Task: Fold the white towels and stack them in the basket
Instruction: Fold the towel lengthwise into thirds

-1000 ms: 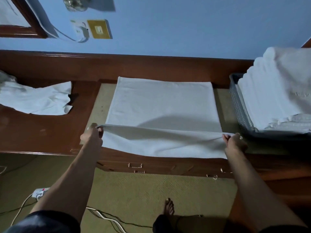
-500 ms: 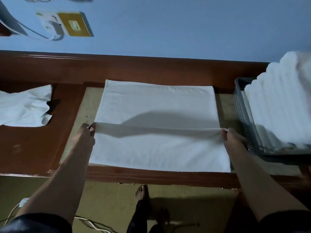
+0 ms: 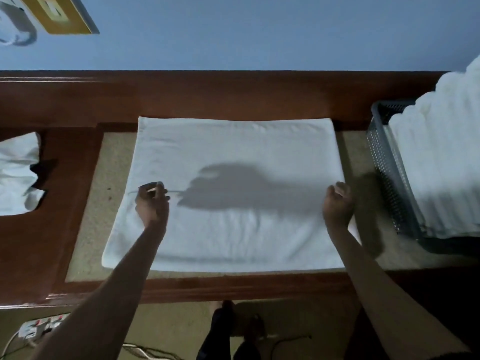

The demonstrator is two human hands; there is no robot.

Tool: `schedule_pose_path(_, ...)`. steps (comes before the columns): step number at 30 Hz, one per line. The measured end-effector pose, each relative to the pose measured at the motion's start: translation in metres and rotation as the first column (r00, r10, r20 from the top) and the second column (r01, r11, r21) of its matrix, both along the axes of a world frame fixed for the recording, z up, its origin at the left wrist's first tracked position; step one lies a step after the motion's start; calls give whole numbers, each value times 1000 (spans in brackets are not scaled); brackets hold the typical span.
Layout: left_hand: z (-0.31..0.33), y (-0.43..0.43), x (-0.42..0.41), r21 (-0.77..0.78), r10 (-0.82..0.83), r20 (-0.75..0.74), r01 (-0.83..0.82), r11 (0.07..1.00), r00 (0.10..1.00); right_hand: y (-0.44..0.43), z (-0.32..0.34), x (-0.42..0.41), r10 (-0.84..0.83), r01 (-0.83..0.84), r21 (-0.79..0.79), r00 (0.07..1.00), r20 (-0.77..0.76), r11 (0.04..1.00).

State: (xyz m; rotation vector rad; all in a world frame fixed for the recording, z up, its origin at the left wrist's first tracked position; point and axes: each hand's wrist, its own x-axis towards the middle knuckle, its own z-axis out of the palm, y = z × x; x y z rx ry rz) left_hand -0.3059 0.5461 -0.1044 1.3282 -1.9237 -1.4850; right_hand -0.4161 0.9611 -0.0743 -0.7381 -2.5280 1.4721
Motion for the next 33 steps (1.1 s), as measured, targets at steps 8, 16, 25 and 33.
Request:
schedule_pose_path(8,-18,148,14,-410,-759,519,894,181,392,-44,-55,98,775,-667,624,614,152,406)
schedule_pose_path(16,-32,163,18,-409,-643,691,912,30,331,20,-69,72,735,-668,687,613,289,287)
schedule_pose_path(25,-27,167,20,-409,-628,699,911,42,343,93,-65,46,468,-531,679,831,301,507)
schedule_pose_path(33,-28,169,19,-410,-613,710,911,39,346,-18,-65,80,671,-448,716,740,-38,535)
